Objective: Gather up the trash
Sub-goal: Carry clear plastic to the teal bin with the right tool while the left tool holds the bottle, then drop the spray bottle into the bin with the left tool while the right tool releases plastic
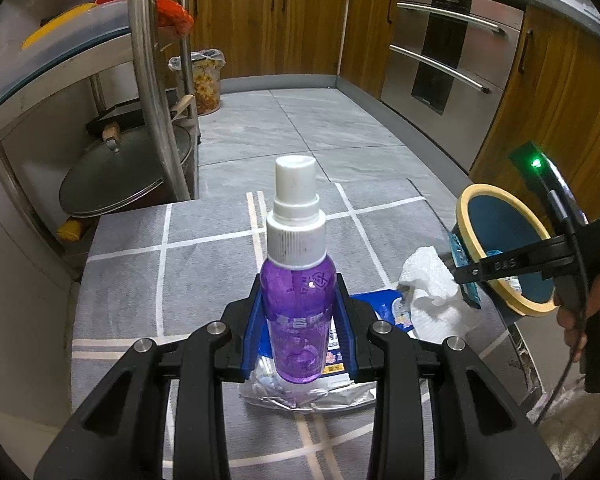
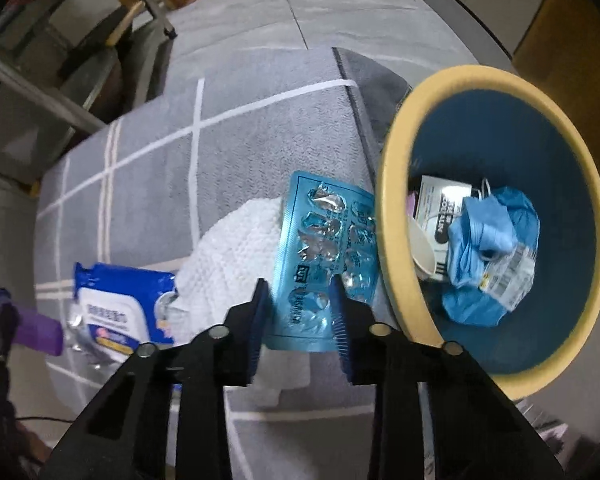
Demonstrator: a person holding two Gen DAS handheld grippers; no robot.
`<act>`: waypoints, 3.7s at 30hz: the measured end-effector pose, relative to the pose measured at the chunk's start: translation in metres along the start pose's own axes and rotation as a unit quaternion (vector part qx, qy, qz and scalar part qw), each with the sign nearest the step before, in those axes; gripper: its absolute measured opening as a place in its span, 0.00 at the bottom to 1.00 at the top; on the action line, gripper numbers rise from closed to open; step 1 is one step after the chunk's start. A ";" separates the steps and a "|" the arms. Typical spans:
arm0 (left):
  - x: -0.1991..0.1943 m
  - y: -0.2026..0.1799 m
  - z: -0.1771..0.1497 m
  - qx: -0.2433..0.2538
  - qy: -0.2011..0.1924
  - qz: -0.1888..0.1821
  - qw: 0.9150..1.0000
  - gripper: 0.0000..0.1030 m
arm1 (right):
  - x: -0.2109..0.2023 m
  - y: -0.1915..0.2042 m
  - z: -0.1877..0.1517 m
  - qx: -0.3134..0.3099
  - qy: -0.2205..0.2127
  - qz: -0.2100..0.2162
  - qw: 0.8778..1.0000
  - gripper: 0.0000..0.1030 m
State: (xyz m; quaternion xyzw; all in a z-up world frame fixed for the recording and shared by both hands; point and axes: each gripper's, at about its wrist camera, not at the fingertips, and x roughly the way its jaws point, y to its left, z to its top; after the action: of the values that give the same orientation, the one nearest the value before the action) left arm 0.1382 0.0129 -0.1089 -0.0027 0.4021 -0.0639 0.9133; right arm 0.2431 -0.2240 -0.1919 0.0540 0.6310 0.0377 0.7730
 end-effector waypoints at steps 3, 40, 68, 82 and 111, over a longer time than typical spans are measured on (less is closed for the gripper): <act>0.001 -0.006 0.001 0.005 -0.001 -0.003 1.000 0.31 | -0.005 -0.007 -0.003 0.000 0.001 -0.003 1.000 0.16; 0.014 -0.076 0.022 0.048 -0.007 -0.043 0.998 0.31 | -0.088 -0.056 -0.008 0.004 -0.105 0.065 0.992 0.03; 0.059 -0.239 0.036 0.175 0.005 -0.196 0.965 0.31 | -0.096 -0.203 -0.001 0.111 -0.136 0.046 0.983 0.03; 0.111 -0.266 0.024 0.211 0.053 -0.197 0.956 0.31 | -0.072 -0.229 -0.004 0.151 -0.098 0.026 0.983 0.03; 0.124 -0.268 0.029 0.212 0.052 -0.189 0.957 0.31 | -0.056 -0.232 0.003 0.166 -0.100 0.034 0.980 0.04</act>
State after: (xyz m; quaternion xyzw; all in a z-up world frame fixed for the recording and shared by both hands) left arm 0.2117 -0.2687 -0.1655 0.1187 0.4181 -0.3195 0.8420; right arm 0.2323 -0.4615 -0.1672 0.2070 0.5457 -0.0468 0.8107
